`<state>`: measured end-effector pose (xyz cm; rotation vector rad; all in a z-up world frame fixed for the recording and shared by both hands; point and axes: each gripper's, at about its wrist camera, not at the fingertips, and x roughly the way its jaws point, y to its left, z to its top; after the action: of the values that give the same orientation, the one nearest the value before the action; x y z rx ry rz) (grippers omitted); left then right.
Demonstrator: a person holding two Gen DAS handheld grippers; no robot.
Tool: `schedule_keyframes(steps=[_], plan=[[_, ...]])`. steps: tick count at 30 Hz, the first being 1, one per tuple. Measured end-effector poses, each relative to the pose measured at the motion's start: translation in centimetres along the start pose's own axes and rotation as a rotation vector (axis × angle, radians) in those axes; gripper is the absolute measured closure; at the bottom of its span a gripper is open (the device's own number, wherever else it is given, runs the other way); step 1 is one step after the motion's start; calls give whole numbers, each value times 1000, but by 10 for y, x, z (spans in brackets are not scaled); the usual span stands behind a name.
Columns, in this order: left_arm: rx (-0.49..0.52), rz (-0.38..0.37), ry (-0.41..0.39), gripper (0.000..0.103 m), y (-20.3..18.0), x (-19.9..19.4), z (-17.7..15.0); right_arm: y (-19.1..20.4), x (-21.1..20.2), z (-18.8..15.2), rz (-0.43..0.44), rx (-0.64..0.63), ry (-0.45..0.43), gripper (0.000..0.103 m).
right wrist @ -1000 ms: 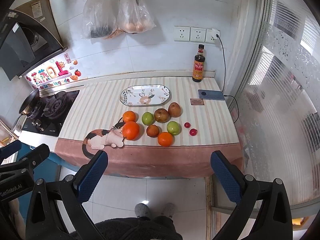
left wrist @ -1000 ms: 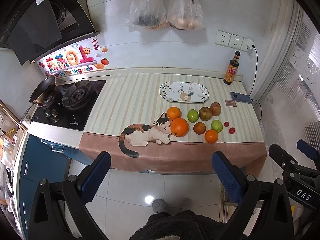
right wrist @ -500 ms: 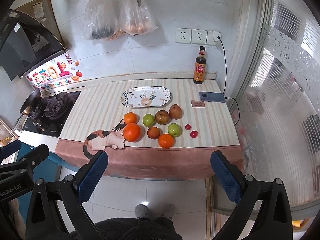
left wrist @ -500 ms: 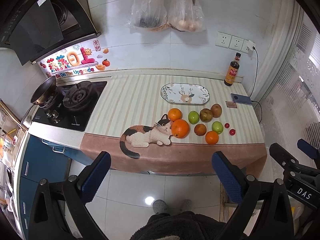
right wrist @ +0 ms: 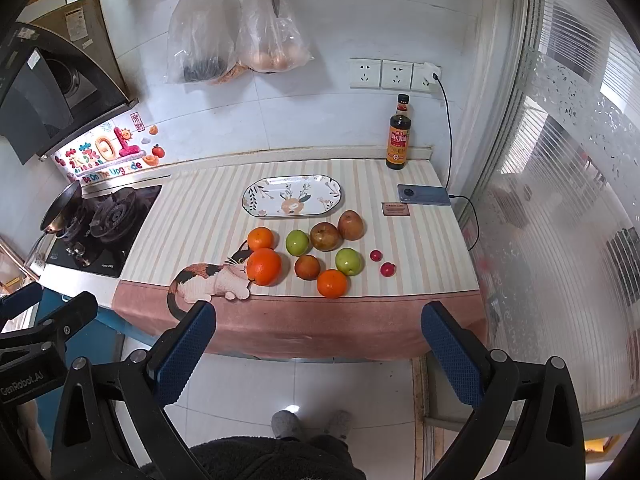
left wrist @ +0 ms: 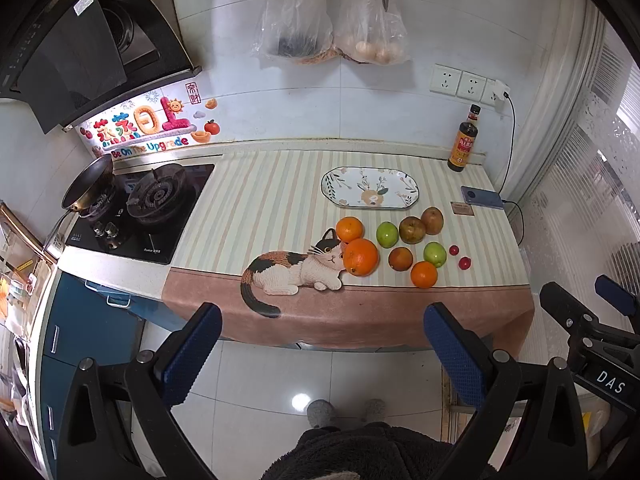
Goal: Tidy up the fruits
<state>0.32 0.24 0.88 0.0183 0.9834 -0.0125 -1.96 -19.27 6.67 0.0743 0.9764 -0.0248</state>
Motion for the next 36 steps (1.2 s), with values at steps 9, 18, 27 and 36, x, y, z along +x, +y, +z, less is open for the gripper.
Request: schedule_keyframes(steps=[9,18,27,36], plan=[[0,0,0,0,0,0,-1,0,-1,0,1,2,-3,0],[1,1,-3,0,-1,-1,0,0,-2,0,0,3,-8,0],[-1,0,-4,0,0,-4,2,0,-3,2,0,3,-9,0],[1,0,-3,0,-2,-6,6,0,-3,2,0,2,-10,0]])
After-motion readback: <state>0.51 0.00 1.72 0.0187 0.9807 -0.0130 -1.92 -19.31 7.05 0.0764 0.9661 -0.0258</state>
